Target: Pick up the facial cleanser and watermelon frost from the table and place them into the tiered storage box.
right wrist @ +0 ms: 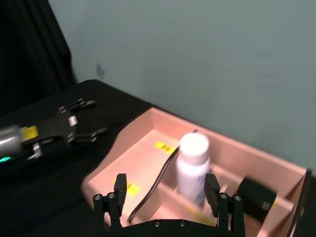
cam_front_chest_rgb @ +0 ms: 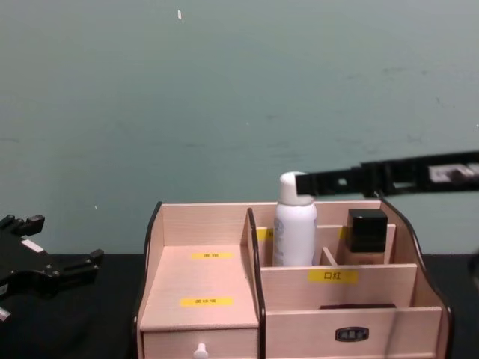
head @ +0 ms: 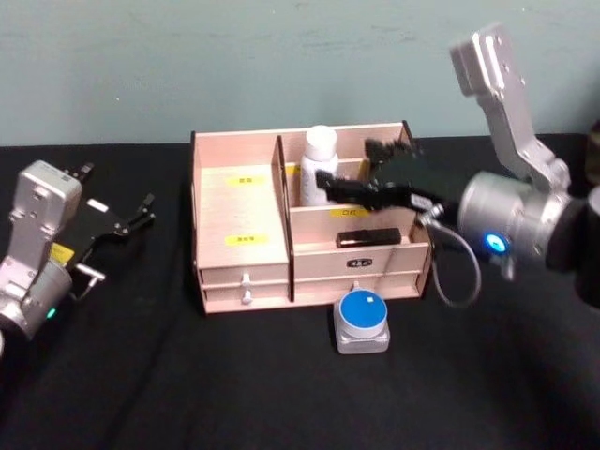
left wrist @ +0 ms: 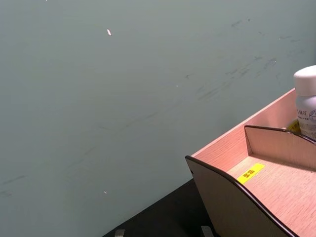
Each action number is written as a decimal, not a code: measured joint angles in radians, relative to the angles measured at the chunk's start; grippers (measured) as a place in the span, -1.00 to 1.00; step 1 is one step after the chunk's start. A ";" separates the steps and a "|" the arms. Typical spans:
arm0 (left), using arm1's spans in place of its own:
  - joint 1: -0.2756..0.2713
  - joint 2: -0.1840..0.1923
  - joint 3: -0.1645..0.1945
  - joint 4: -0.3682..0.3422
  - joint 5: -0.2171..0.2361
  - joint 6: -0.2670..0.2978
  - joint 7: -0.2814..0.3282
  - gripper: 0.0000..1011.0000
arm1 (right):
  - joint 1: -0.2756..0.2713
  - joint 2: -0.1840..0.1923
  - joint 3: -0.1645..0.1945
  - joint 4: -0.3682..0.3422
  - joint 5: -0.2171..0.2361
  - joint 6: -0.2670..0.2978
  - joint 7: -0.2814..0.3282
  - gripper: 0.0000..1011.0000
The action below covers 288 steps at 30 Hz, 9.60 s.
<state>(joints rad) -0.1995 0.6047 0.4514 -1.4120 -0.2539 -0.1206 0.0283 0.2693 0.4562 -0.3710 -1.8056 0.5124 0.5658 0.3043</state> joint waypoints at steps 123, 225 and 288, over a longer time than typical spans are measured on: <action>0.000 0.000 0.000 0.000 0.000 0.000 0.000 0.98 | -0.299 -0.137 -0.020 -0.064 -0.303 0.159 -0.200 0.83; 0.000 0.000 0.000 0.000 0.000 0.000 0.000 0.98 | 0.100 -0.369 -0.107 0.206 -0.480 0.104 -0.002 0.44; 0.000 0.000 0.000 0.000 0.000 0.000 0.000 0.98 | -0.027 -0.371 -0.032 0.045 -0.580 -0.103 -0.064 0.98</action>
<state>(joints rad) -0.1995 0.6047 0.4514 -1.4120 -0.2539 -0.1205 0.0283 0.2423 0.0853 -0.4035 -1.7606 -0.0679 0.4633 0.2400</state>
